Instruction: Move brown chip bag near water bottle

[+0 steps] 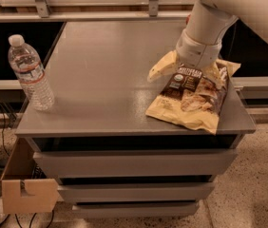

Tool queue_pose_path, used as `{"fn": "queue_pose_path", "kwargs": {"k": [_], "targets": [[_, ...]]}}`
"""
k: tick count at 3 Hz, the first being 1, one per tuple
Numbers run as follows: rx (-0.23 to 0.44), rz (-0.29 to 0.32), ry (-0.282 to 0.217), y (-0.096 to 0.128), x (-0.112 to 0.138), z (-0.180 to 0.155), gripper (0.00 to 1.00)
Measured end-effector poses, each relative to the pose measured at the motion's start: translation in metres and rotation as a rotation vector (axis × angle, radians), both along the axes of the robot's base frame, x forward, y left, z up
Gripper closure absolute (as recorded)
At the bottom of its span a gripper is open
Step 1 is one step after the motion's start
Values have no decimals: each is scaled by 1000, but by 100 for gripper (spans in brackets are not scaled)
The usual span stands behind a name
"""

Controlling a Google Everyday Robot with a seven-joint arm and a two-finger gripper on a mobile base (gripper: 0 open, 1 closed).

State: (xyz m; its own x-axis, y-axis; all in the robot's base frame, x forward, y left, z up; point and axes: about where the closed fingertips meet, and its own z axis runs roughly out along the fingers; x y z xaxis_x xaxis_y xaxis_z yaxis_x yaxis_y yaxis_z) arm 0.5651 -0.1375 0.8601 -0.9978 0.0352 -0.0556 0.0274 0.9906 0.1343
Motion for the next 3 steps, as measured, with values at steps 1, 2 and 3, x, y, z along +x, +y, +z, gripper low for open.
{"fn": "queue_pose_path", "kwargs": {"k": [1,2,3], "targets": [[10,-13,27,8,-4,-14,17],[13,-12,41,9,-5,-20,41],[13,-11,41,9,-5,-19,65]]}}
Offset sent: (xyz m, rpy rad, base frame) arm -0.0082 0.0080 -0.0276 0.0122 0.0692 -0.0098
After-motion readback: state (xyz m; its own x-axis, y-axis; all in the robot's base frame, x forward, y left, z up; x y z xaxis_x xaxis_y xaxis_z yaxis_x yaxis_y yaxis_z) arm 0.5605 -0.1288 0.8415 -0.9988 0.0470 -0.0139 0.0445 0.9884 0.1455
